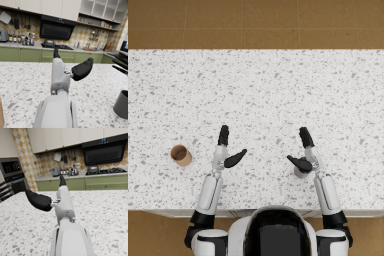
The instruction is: Pick up two cups and pour the berry on the right into the cup on the left
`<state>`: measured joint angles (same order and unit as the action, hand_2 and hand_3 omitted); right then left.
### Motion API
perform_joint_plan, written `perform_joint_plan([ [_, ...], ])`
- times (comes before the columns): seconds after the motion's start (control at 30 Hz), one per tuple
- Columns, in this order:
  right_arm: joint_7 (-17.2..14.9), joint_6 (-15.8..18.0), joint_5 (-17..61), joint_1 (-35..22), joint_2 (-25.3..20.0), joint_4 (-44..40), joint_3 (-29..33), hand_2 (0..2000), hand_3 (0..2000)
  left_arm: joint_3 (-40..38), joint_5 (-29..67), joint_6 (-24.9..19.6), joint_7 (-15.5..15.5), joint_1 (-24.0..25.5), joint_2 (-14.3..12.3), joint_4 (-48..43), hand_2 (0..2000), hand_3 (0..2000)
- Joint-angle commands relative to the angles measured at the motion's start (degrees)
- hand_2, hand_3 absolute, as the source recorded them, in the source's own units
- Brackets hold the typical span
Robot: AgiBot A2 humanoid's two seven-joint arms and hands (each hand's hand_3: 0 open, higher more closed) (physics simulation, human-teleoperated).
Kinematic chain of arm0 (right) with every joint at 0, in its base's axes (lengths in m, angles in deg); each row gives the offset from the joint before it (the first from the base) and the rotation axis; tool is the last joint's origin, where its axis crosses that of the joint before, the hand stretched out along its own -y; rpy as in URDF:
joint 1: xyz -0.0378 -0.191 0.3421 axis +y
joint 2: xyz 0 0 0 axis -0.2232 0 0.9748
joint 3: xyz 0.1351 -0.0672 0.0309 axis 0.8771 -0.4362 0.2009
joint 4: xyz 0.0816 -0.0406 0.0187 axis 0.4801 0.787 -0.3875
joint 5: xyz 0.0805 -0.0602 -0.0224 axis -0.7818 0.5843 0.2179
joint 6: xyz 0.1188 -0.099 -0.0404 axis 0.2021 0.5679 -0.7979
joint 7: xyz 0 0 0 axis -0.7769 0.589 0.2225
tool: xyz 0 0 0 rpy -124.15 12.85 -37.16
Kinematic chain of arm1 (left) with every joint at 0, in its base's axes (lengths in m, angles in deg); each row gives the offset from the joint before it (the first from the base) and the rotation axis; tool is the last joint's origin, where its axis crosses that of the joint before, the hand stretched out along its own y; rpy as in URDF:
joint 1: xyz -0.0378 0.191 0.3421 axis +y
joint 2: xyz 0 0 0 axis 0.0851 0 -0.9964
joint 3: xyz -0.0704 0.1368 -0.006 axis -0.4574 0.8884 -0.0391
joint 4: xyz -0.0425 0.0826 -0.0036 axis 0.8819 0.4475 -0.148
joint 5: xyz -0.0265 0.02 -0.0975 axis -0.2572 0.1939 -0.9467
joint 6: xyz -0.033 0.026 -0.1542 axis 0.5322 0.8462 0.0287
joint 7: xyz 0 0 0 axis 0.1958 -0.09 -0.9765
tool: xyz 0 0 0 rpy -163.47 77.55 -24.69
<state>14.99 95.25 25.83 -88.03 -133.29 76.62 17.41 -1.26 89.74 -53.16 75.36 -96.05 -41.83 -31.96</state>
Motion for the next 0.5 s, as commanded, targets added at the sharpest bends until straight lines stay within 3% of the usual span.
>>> perform_joint_plan([
  [0.03,0.0,0.0,0.0,0.0,0.0,0.0,0.0,0,0,0.0,0.0,0.0,0.0,0.0,0.0,0.0,0,0],
  [0.5,0.0,0.0,0.0,-0.1,-0.06,-0.93,-1.72,0,0,1.72,0.0,0.0,0.0,-0.1,-0.06,0.93,0,0],
])
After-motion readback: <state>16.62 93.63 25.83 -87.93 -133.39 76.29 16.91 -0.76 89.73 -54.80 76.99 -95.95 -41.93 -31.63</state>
